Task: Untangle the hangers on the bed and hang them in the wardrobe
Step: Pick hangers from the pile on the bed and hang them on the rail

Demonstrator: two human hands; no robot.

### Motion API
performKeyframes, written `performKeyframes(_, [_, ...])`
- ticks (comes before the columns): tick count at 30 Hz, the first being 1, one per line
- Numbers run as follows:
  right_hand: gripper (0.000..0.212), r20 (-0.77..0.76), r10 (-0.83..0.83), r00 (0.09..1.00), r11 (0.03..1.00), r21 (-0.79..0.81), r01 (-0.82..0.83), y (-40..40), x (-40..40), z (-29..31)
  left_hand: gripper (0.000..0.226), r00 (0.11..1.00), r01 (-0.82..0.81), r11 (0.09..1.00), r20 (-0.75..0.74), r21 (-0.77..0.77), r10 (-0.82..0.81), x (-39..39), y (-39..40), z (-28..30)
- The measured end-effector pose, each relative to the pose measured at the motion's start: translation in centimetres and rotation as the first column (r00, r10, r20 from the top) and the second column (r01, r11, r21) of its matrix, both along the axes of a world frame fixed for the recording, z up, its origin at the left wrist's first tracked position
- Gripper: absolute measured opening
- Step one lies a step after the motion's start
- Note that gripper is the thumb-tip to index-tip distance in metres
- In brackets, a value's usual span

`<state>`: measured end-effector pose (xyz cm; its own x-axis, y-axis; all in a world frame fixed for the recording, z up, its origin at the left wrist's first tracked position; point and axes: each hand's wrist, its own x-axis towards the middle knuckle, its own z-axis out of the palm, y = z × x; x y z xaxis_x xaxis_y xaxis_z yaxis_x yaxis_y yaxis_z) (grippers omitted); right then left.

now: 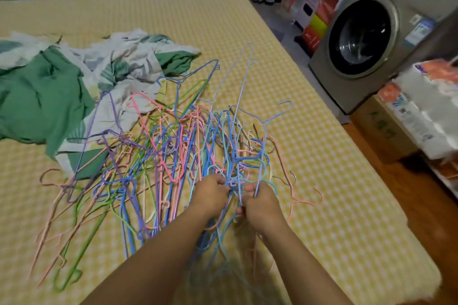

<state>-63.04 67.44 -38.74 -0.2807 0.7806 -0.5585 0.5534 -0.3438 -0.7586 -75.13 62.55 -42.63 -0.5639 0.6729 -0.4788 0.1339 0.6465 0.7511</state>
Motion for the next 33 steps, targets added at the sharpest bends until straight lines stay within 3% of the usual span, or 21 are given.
performKeyframes(4, [0.015,-0.017,-0.083,0.996,0.995,-0.055,0.081,0.4,0.3,0.2,0.023,0.982,-0.014,0.996,0.187,0.085,-0.002,0.9,-2.1,0.0])
performKeyframes(8, [0.016,0.018,-0.099,0.995,0.995,0.0,0.099,0.3,0.3,-0.1,0.014,0.979,0.09,0.995,-0.178,-0.034,-0.095,0.9,-1.9,-0.4])
performKeyframes(10, [0.017,0.031,-0.125,0.992,0.992,-0.009,0.125,0.6,0.6,-0.5,0.011,0.973,-0.096,0.995,-0.205,0.033,0.101,1.3,-1.5,0.1])
performKeyframes(11, [0.016,0.044,-0.14,0.989,0.99,-0.022,0.141,0.8,0.8,-0.5,0.015,0.955,-0.254,0.96,-0.125,0.118,0.269,1.4,-1.6,0.3])
performKeyframes(12, [0.017,0.06,-0.151,0.987,0.988,-0.03,0.153,1.1,1.1,-0.7,0.021,0.892,-0.449,0.874,0.039,0.187,0.45,1.5,-1.8,0.2])
performKeyframes(14, [0.03,0.108,-0.141,0.984,0.989,-0.019,0.144,1.7,1.5,-0.9,0.023,0.671,-0.732,0.664,0.33,0.153,0.663,1.2,-3.4,-0.2])
performKeyframes(16, [0.039,0.162,-0.105,0.981,0.994,-0.008,0.107,1.8,1.6,-0.9,0.021,0.614,-0.775,0.623,0.351,0.103,0.707,0.9,-5.7,-1.3])
performKeyframes(18, [0.035,0.207,-0.055,0.977,0.998,0.007,0.054,1.4,1.4,-0.6,0.016,0.63,-0.758,0.652,0.275,0.017,0.726,0.0,-7.2,-2.9])
performKeyframes(21, [0.034,0.192,-0.013,0.981,1.0,0.028,0.007,0.5,0.6,-0.4,0.019,0.578,-0.802,0.59,0.134,-0.091,0.805,-2.8,-7.4,-6.0])
performKeyframes(24, [0.039,0.119,0.005,0.993,0.999,0.046,-0.01,-0.1,-0.2,-0.4,0.026,0.493,-0.87,0.489,-0.098,-0.056,0.865,-2.8,-5.8,-1.3])
performKeyframes(25, [0.035,0.07,-0.014,0.997,0.999,0.041,0.011,-0.2,-0.4,-0.3,0.027,0.495,-0.858,0.513,-0.215,0.033,0.842,-2.0,-5.3,0.8])
performKeyframes(26, [0.028,0.008,-0.036,0.999,0.999,0.04,0.036,-0.2,-0.4,-0.4,0.027,0.546,-0.773,0.61,-0.307,0.175,0.779,-1.0,-4.8,2.1])
performKeyframes(28, [0.012,-0.097,-0.094,0.991,0.995,0.008,0.095,0.0,-0.5,-0.4,0.027,0.765,-0.423,0.834,-0.354,0.353,0.538,1.5,-3.9,3.3])
performKeyframes(30, [0.022,-0.134,-0.128,0.983,0.992,-0.023,0.126,0.5,-0.2,-0.8,0.015,0.942,-0.051,0.943,-0.298,0.33,0.155,3.3,-3.2,3.4])
performKeyframes(31, [0.026,-0.13,-0.133,0.983,0.991,-0.022,0.131,0.7,-0.1,-0.6,0.009,0.944,0.125,0.95,-0.33,0.287,-0.024,3.9,-3.1,3.1])
performKeyframes(33, [0.032,-0.07,-0.098,0.993,0.994,0.032,0.101,0.9,0.3,-0.7,0.023,0.817,0.387,0.906,-0.52,0.175,-0.248,4.3,-3.3,2.4])
